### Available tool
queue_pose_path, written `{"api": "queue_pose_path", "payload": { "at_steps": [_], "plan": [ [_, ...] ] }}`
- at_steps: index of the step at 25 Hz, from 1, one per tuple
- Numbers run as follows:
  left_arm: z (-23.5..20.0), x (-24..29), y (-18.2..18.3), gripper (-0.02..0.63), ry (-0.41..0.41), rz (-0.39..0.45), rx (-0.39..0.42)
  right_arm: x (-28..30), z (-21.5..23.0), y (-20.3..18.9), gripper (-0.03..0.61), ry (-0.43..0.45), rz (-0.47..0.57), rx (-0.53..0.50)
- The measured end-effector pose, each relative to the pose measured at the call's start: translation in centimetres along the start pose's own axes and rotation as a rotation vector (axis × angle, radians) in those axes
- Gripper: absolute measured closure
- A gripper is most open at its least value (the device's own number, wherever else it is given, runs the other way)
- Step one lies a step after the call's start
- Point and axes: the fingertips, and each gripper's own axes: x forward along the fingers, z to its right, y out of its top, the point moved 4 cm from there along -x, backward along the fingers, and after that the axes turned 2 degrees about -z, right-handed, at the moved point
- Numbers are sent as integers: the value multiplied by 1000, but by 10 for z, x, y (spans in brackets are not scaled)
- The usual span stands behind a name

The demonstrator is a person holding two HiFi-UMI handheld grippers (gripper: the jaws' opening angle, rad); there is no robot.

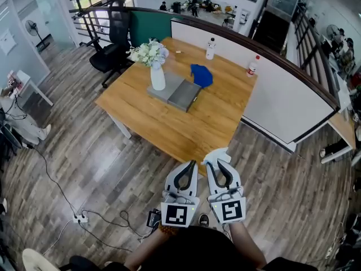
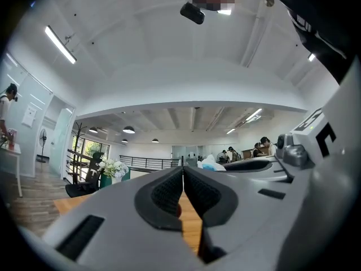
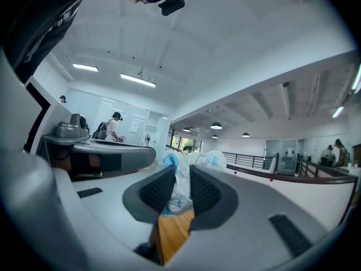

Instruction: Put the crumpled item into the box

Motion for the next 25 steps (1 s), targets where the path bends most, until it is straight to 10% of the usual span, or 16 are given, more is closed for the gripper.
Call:
{"api": "queue_pose_path", "payload": {
  "at_steps": [25],
  "plan": [
    [-103,-12,-17,591,1,-57,-46,77,-62,2,497,35,-85,3]
  ]
}}
